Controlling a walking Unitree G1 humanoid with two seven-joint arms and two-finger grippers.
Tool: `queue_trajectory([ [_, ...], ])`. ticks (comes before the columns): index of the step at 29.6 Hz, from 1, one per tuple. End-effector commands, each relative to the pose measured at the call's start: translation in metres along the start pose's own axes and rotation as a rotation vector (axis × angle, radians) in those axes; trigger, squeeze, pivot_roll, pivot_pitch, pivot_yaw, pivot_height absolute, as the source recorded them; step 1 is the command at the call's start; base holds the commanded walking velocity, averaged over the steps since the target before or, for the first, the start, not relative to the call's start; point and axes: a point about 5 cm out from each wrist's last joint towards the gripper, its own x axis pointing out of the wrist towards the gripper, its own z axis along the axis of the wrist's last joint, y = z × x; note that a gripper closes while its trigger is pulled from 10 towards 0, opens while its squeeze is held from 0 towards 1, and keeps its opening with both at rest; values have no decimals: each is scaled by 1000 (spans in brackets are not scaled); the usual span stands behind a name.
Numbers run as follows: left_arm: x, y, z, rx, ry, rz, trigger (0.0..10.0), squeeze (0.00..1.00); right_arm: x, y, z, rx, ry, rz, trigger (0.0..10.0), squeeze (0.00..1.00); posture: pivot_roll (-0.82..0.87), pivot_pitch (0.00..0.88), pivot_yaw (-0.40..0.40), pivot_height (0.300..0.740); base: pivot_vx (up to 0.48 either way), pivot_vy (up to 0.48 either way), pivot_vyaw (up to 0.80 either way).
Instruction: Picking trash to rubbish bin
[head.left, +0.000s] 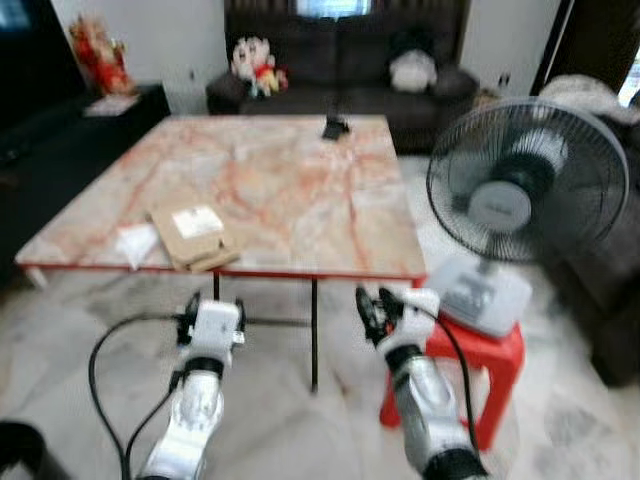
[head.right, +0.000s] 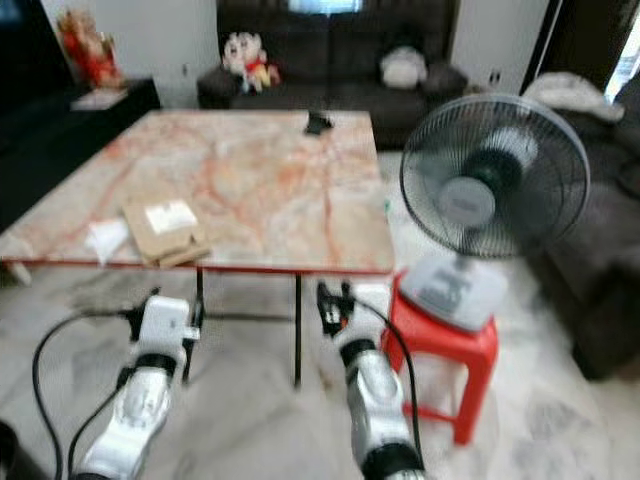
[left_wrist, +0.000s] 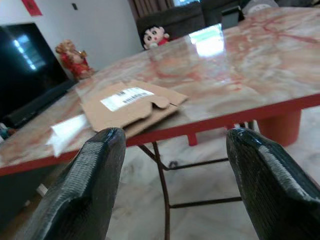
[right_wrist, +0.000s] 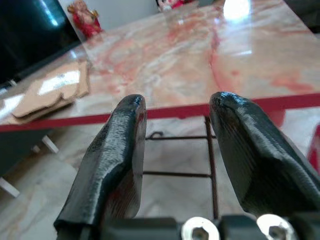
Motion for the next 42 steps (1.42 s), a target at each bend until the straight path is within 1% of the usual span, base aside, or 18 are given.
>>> queue_trajectory([
  [1, 1, 3, 1, 4, 7, 18, 10000, 0, 2, 1, 1, -18, 11, 6, 10000, 0, 16, 32, -16, 740, 0, 0, 0],
  [3, 0, 3, 1, 1, 10, 25, 10000, 0, 2, 1, 1, -28, 10, 10, 10000, 0, 16, 32, -16, 740, 0, 0, 0],
  [5, 0, 4, 0, -3, 18, 40, 10000, 0, 3, 1, 3, -48, 9, 27, 10000, 0, 17, 39, -21, 740, 0, 0, 719],
  [7, 0, 4, 1, -4, 19, 49, 10000, 0, 3, 1, 3, -46, 9, 27, 10000, 0, 18, 42, -22, 740, 0, 0, 781],
  [9, 0, 5, 1, 0, 24, 58, 10000, 0, 3, 1, 3, -21, 8, 20, 10000, 0, 19, 43, -23, 740, 0, 0, 781],
  [13, 1, 7, 1, 0, 25, 71, 10000, 0, 3, 2, 3, -34, 10, 28, 10000, 0, 20, 46, -22, 740, 0, 0, 777],
  [16, 1, 10, 0, -1, 32, 84, 10000, 0, 3, 3, 2, -34, 12, 32, 10000, 0, 24, 49, -22, 740, 245, 0, 633],
  [18, 2, 11, 0, 0, 35, 87, 10000, 0, 4, 4, 1, -15, 16, 27, 10000, 0, 24, 51, -21, 740, 244, 0, 0],
  [22, 2, 12, 0, -4, 37, 90, 10000, 0, 4, 4, 1, -20, 18, 28, 10000, 0, 23, 51, -19, 740, 250, 0, 0],
  [25, 2, 12, 0, -7, 41, 93, 10000, 0, 4, 5, 2, -34, 14, 32, 10000, 0, 23, 52, -18, 740, 287, 0, 0],
  [27, 2, 12, 1, -9, 42, 94, 10000, 0, 4, 5, 3, -65, 5, 48, 10000, 0, 23, 51, -17, 740, 307, 0, 775],
  [32, 3, 10, 1, -10, 43, 90, 10000, 0, 3, 3, 0, -20, 20, 24, 10000, 0, 21, 46, -13, 740, 325, 0, 474],
  [42, 3, 9, 2, -13, 40, 84, 10000, 0, 3, 3, 1, -28, 13, 31, 10000, 0, 16, 34, -10, 740, 328, 0, 0],
])
